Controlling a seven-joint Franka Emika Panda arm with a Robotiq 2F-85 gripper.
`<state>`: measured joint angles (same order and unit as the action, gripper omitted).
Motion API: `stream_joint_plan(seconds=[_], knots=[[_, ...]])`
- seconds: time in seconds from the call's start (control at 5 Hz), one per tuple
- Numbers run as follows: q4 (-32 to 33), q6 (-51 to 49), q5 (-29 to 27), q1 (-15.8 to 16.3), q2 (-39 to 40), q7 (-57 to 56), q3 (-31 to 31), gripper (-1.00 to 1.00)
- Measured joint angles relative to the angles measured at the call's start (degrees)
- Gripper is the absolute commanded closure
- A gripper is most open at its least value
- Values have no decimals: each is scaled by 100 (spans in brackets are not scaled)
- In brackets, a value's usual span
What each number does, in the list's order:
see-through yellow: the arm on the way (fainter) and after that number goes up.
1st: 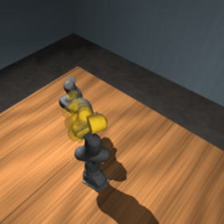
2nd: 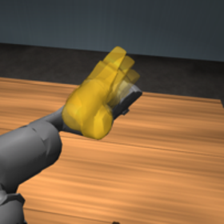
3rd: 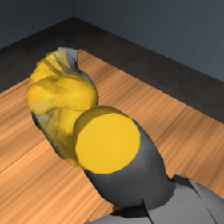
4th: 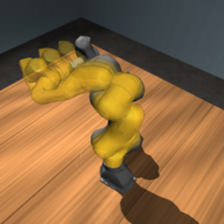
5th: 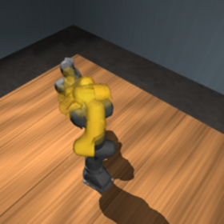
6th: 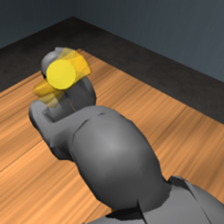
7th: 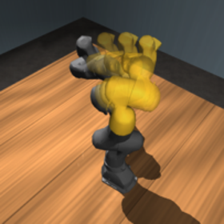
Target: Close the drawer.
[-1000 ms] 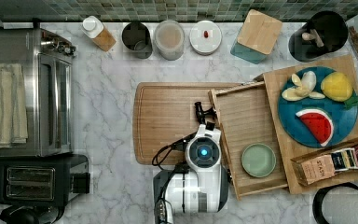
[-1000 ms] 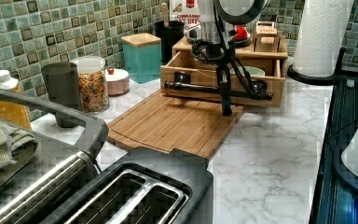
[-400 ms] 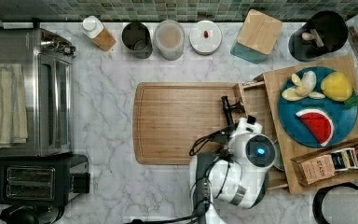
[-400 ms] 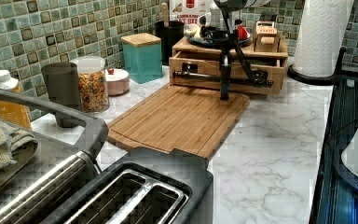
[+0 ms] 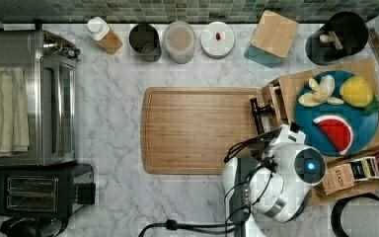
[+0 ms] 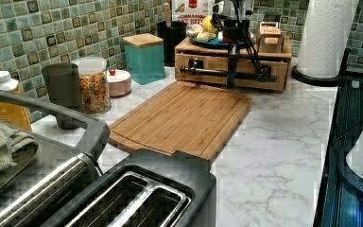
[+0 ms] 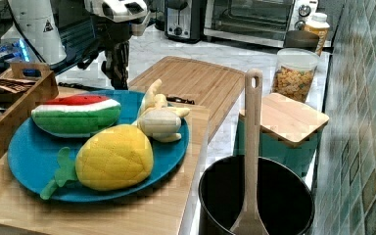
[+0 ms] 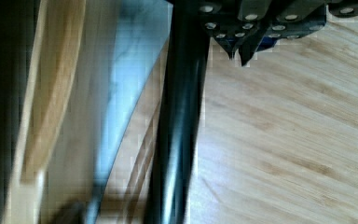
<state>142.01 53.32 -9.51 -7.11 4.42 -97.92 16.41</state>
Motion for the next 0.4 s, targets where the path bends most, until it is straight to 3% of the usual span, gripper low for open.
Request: stream_joint_plan(seconds=[0.2,0.4], knots=[[-313,221,-748,-64,380,-1505,52,100],[-369,257,-229,34,446,-1259,49,100]])
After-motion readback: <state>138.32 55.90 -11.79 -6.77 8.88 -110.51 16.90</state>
